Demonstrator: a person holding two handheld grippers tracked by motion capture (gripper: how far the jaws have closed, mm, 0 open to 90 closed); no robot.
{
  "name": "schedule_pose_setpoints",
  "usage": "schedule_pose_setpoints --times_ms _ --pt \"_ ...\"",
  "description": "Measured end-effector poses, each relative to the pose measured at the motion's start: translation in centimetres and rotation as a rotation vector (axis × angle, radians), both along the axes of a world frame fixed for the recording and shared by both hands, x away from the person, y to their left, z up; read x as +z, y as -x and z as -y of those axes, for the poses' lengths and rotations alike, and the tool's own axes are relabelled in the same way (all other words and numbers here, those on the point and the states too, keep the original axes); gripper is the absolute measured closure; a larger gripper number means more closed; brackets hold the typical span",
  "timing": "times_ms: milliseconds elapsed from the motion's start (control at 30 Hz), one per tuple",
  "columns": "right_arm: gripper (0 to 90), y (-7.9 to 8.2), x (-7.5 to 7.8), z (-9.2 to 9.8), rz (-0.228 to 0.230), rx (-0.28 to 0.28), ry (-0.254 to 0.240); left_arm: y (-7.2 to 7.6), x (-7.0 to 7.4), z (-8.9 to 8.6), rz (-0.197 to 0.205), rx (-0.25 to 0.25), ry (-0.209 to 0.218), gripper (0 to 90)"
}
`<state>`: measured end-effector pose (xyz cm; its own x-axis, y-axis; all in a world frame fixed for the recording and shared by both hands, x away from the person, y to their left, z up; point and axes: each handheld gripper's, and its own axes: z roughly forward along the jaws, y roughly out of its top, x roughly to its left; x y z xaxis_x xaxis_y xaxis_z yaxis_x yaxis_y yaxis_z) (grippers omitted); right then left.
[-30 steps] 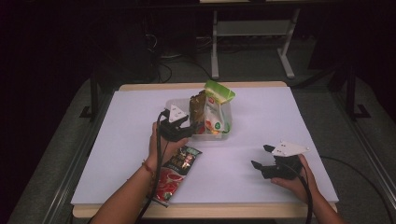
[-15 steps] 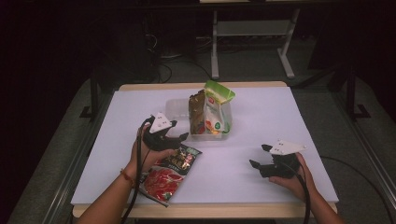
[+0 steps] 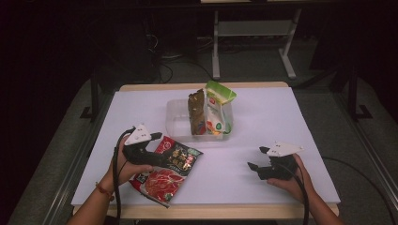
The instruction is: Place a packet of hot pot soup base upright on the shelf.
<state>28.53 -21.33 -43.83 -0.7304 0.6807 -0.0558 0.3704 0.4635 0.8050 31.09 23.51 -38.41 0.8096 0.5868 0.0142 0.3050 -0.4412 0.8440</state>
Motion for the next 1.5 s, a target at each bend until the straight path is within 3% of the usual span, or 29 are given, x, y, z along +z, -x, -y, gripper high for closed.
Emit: schedule_pose_setpoints --times_ms 67,133,367,533,667,767,933,1233,1500 --pt "25.5 0.0 -0.1 -0.2 -0.007 0.004 0.001 0.2 -0.3 -1.0 -0.022 -0.007 -0.005 23.0" --pt "25.6 -0.1 -0.2 -0.4 -0.014 0.007 -0.002 0.1 -0.8 -2.0 -0.083 -0.020 -0.013 20.2" --pt "26.7 -0.3 -0.2 -1.8 -0.032 0.050 -0.015 -0.3 -3.3 -4.5 -0.181 0.006 -0.038 20.2" --pt "26.7 -0.7 -0.3 -3.2 -0.045 0.087 -0.019 -0.8 -5.3 -4.6 -0.281 -0.031 -0.072 19.2" --pt "28.4 -1.0 -0.4 -4.7 -0.061 0.122 -0.022 -0.9 -5.6 -4.4 -0.303 -0.054 -0.041 23.2" --pt "29.3 -1.1 -0.2 -6.1 -0.068 0.154 -0.035 -0.7 -5.9 -4.1 -0.352 -0.080 -0.025 24.8" --pt "28.6 -1.4 -0.4 -8.9 -0.103 0.209 -0.043 -0.5 -6.1 -3.9 -0.343 -0.082 -0.045 23.0" --pt "24.7 -3.6 -1.3 -14.1 -0.204 0.242 -0.081 -0.2 -6.1 -3.6 -0.340 -0.070 -0.049 20.2" --pt "25.5 -4.5 -1.6 -15.1 -0.229 0.238 -0.059 0.0 -6.1 -3.0 -0.336 -0.070 -0.058 17.5"
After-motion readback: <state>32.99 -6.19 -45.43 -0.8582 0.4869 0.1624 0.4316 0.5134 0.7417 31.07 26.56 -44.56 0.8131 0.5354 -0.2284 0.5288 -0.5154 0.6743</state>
